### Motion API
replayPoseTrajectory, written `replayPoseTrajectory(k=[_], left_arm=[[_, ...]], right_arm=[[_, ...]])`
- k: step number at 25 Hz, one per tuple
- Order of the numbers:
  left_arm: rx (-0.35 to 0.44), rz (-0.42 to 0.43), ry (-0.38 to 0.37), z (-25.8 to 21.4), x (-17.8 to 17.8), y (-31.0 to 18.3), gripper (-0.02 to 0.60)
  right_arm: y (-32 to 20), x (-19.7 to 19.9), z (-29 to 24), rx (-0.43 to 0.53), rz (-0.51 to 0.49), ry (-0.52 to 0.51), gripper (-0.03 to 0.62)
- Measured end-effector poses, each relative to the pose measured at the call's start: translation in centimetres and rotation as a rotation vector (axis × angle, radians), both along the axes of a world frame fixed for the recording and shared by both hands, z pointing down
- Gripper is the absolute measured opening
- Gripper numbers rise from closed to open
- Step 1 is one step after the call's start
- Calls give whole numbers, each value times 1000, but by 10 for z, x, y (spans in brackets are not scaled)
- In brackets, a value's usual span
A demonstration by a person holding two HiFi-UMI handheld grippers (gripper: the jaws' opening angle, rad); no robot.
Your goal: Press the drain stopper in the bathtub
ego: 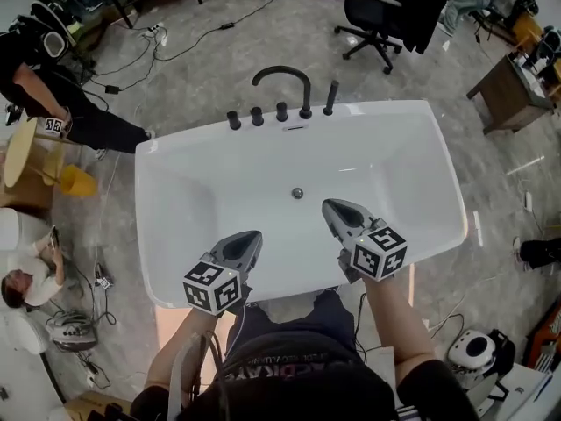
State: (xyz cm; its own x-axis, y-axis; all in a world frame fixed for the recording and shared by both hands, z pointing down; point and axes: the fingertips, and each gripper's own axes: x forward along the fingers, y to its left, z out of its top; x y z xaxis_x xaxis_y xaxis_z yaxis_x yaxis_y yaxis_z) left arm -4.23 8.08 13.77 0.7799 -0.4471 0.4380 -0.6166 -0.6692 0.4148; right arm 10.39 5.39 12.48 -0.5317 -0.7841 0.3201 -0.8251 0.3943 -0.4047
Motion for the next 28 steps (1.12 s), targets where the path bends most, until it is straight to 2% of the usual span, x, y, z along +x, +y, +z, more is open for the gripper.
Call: replayPoseTrajectory(k=[10,20,28], left_arm=[[52,26,53,-75,6,26,3],[40,24,72,-84,17,46,3],[28,30,80,-85,20,58,3]], right_arm=[[51,-9,-83,108,10,-54,15],[92,-36,-98,120,-68,-64,15],[111,-43,-101,111,-66,-99,15]])
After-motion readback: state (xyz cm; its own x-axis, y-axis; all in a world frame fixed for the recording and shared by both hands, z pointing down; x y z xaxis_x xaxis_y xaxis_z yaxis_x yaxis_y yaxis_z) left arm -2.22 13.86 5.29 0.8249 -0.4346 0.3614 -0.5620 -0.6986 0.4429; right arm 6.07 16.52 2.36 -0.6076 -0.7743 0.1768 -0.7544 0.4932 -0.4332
